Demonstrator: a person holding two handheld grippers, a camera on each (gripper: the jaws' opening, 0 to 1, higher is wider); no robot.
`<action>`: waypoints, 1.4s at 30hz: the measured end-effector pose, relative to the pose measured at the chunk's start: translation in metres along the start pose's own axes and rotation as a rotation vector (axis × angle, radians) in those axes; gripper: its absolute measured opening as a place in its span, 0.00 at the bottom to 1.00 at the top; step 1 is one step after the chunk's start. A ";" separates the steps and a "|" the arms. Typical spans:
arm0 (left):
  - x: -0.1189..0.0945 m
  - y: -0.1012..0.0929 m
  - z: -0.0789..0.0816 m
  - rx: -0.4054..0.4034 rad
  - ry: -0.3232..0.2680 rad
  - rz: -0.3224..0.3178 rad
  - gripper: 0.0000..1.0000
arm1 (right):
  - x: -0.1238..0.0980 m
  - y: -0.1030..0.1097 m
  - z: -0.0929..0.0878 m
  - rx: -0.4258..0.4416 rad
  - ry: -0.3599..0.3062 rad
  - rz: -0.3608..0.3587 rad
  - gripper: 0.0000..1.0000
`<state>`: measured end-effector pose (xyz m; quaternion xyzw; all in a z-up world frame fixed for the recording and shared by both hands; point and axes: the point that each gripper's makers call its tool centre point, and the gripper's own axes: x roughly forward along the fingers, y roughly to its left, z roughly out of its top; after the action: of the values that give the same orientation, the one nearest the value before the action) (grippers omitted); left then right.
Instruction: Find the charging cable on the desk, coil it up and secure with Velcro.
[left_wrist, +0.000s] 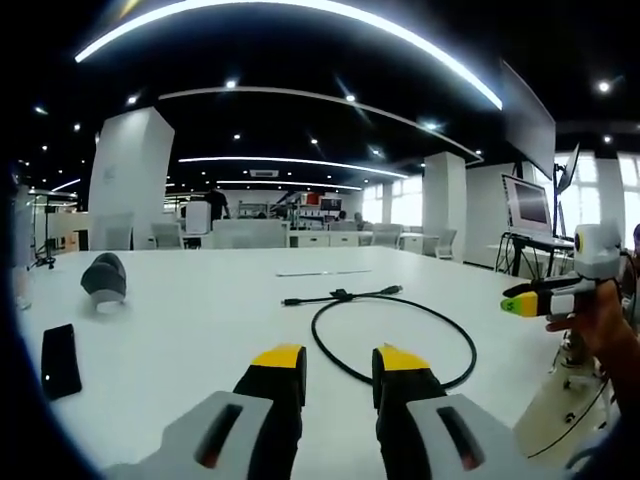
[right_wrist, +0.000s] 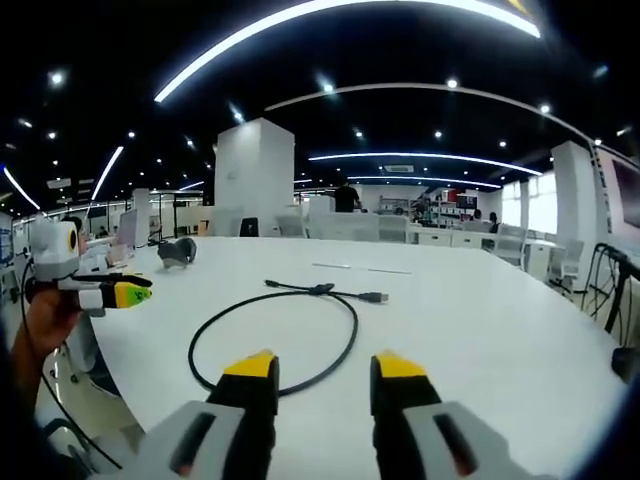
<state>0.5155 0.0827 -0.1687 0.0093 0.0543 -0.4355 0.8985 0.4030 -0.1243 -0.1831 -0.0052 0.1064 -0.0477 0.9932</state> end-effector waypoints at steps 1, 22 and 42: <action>0.000 0.001 0.000 0.001 -0.002 0.002 0.27 | 0.000 0.000 0.000 0.000 -0.001 -0.001 0.38; -0.004 0.003 -0.003 -0.010 -0.004 0.009 0.27 | -0.002 0.003 -0.002 -0.007 0.002 -0.002 0.36; -0.007 0.006 -0.002 -0.024 -0.009 0.015 0.27 | -0.001 0.003 0.000 -0.006 0.011 0.002 0.36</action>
<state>0.5158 0.0926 -0.1703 -0.0030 0.0551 -0.4283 0.9019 0.4027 -0.1208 -0.1831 -0.0077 0.1121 -0.0464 0.9926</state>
